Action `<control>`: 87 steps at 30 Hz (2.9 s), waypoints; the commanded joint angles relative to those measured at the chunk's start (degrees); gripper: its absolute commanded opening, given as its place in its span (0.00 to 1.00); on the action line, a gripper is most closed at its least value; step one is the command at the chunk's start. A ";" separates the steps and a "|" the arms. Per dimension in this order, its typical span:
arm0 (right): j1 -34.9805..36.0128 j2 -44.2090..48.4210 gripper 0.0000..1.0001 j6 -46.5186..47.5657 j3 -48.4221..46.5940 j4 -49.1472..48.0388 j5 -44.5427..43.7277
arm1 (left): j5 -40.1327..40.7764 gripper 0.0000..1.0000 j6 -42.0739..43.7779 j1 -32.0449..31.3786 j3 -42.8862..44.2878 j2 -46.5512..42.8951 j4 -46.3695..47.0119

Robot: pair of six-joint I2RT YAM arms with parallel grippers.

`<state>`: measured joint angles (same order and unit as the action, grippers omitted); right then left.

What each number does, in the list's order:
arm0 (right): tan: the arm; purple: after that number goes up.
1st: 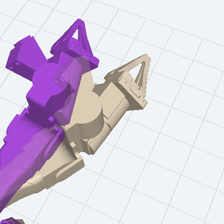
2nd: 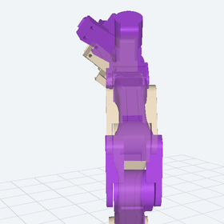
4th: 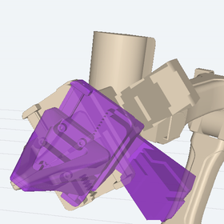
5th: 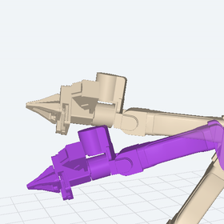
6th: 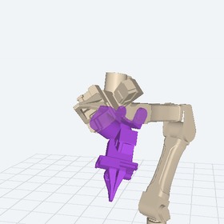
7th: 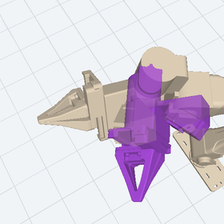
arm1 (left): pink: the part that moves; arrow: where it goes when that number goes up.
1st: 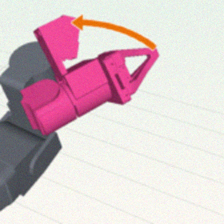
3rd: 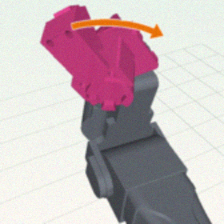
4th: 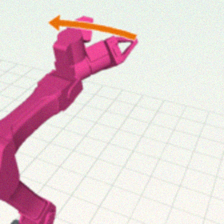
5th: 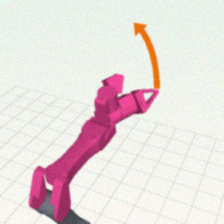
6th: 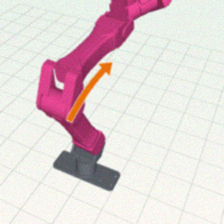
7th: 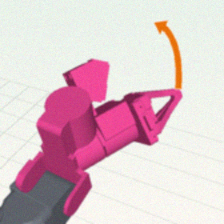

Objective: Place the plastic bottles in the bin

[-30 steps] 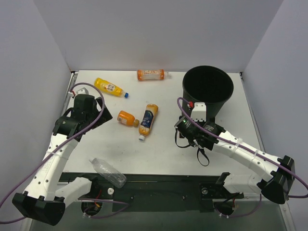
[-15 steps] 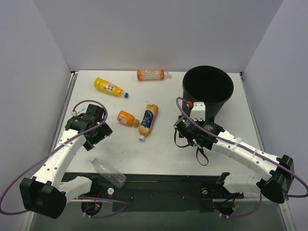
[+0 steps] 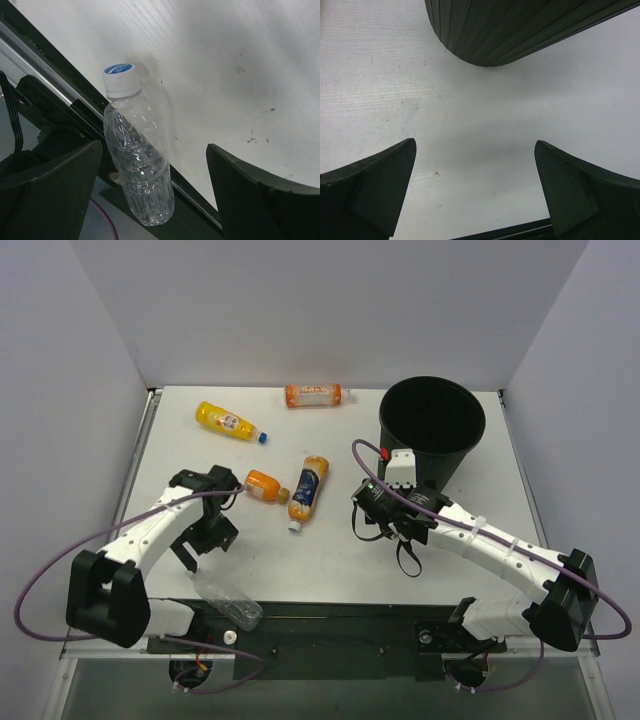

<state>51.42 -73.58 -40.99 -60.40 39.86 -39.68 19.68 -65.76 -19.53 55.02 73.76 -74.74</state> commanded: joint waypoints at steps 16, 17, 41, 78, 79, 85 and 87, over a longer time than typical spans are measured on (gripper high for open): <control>0.09 -1.48 1.00 1.00 -1.48 1.72 -2.59 | -5.70 0.97 -8.43 -4.29 -9.48 2.62 -0.06; 0.09 -1.39 1.00 1.09 -1.39 1.72 -2.59 | -6.06 0.97 -8.16 -4.12 -10.11 2.62 1.77; 0.17 0.29 0.99 8.73 -7.52 -17.42 26.04 | -10.17 0.53 16.23 -4.29 -3.28 -19.00 24.27; -5.79 -8.25 0.30 9.79 -20.19 -26.42 46.64 | -44.82 0.97 22.86 -1.39 9.22 -18.21 43.10; -8.50 -7.03 0.29 10.49 -21.15 -25.19 46.19 | -44.38 0.97 23.74 -1.48 10.09 -18.56 42.32; -18.44 -2.54 0.30 13.66 -26.43 -22.89 35.69 | -40.51 0.97 24.98 -1.04 7.56 -22.16 43.53; -19.77 -0.69 0.30 15.76 -26.87 -23.42 26.56 | -41.30 0.97 23.93 -0.86 5.45 -22.43 44.76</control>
<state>33.71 -79.90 -29.21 -83.55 16.47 2.31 -21.45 -42.57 -20.88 61.91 52.82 -33.01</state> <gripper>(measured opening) 0.510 0.971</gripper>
